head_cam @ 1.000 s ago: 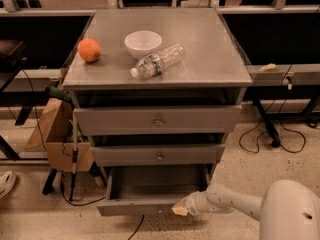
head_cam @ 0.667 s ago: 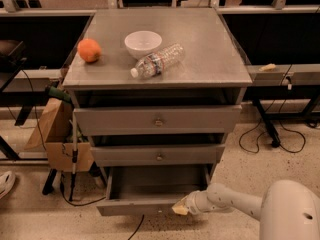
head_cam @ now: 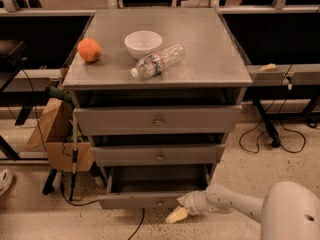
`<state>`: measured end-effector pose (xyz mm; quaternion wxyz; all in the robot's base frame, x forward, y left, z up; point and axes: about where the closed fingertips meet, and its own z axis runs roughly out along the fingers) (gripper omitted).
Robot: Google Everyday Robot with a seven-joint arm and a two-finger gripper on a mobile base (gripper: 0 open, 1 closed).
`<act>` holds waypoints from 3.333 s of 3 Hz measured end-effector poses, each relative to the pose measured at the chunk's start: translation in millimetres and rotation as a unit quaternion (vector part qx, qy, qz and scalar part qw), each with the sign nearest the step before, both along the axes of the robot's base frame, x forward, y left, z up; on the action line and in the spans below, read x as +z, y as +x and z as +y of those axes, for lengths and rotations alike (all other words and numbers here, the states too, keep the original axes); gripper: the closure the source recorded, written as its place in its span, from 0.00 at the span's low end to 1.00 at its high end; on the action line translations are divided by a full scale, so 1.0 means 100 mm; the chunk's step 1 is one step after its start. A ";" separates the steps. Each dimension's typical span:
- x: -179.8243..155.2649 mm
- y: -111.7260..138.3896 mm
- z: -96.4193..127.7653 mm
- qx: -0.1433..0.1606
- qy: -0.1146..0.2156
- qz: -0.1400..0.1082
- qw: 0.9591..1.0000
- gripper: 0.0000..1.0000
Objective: Close bottom drawer
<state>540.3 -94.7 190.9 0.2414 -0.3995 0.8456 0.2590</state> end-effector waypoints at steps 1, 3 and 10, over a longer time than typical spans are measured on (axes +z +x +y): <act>0.00 -0.05 0.01 0.000 0.000 0.000 1.000 0.00; 0.08 0.04 0.11 0.013 0.004 -0.012 1.000 0.42; 0.18 0.44 -0.17 -0.004 0.002 -0.032 0.999 1.00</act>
Offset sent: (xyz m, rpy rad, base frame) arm 0.0911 0.0030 0.0392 0.0107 -0.1582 0.0083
